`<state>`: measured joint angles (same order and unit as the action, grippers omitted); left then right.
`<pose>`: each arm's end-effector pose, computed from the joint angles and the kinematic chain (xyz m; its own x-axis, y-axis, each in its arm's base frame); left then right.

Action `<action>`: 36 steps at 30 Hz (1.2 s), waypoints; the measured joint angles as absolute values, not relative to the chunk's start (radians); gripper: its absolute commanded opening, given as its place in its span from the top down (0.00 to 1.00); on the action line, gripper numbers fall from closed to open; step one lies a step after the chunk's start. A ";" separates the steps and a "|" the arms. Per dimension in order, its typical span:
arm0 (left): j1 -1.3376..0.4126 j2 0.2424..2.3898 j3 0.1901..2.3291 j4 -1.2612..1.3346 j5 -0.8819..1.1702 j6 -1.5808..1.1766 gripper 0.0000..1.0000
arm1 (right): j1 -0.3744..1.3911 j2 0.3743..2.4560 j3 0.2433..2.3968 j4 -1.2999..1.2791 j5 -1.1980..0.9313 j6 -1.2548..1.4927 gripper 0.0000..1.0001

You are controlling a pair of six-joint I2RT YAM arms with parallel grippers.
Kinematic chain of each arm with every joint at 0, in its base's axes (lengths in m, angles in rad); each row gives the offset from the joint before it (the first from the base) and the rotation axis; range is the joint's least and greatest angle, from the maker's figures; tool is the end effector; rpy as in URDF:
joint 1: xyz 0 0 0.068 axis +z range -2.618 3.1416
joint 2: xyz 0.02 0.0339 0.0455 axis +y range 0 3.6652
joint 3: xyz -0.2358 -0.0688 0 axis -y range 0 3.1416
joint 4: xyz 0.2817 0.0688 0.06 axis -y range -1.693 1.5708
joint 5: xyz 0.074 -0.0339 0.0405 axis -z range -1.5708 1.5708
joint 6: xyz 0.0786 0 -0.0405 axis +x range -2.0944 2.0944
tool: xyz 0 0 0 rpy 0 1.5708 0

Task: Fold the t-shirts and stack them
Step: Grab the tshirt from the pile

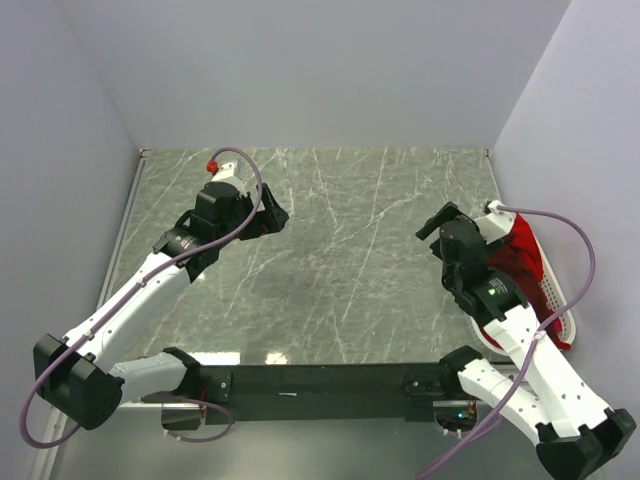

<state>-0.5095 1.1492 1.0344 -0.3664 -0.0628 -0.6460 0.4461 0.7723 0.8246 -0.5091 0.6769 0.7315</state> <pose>0.3039 -0.1641 0.2854 -0.5864 -0.3606 -0.7253 0.1067 0.8533 -0.5104 0.2474 0.0637 0.2930 -0.1820 0.4901 -0.8524 0.3929 0.8309 0.3939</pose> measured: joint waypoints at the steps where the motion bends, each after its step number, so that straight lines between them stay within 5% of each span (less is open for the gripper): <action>1: -0.509 1.149 1.034 -0.366 -0.060 -0.646 0.01 | 0.446 0.782 0.831 -0.525 0.685 0.736 0.00; 7: -0.509 1.149 1.034 -0.372 -0.050 -0.646 0.01 | 0.408 0.977 1.022 -0.705 0.743 0.797 0.00; 15: -0.509 1.149 1.034 -0.377 -0.049 -0.647 0.01 | 0.131 1.145 1.145 -0.970 0.774 0.966 0.00; 23: -0.509 1.149 1.034 -0.380 -0.041 -0.647 0.01 | -0.179 1.126 0.993 -0.891 0.622 0.944 0.03; 30: -0.509 1.149 1.023 -0.375 -0.027 -0.649 0.01 | -0.230 1.253 0.980 -0.765 0.556 0.951 0.03; 33: -0.509 1.149 1.010 -0.374 -0.020 -0.651 0.01 | -0.230 1.327 0.936 -0.700 0.550 0.958 0.10; 36: -0.509 1.149 1.008 -0.374 -0.015 -0.651 0.01 | -0.233 1.385 0.910 -0.670 0.548 0.970 0.36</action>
